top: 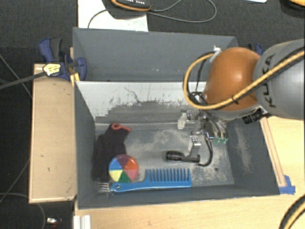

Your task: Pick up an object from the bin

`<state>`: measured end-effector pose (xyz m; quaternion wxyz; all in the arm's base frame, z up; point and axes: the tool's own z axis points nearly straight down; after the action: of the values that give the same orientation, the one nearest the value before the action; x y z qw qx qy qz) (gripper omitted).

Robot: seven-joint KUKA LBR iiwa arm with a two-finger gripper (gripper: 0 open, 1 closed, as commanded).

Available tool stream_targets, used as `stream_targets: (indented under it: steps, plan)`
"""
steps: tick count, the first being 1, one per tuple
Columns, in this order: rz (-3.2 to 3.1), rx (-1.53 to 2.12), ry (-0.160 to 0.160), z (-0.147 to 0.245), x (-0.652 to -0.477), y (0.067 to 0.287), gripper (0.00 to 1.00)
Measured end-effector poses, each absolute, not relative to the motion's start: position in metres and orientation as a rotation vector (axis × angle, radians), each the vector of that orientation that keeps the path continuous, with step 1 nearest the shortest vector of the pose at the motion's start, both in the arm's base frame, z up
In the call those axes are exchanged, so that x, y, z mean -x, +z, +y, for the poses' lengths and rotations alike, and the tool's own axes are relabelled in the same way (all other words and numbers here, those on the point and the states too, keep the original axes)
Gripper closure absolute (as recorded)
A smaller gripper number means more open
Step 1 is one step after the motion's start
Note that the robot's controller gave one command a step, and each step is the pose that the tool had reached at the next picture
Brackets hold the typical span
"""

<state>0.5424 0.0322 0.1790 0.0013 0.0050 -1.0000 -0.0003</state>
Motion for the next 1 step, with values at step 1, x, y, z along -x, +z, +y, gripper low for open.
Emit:
stream_targets:
  steps: [1]
  plan:
    - [-3.144,-0.014,-0.001,0.032,-0.5438,0.1812,0.0]
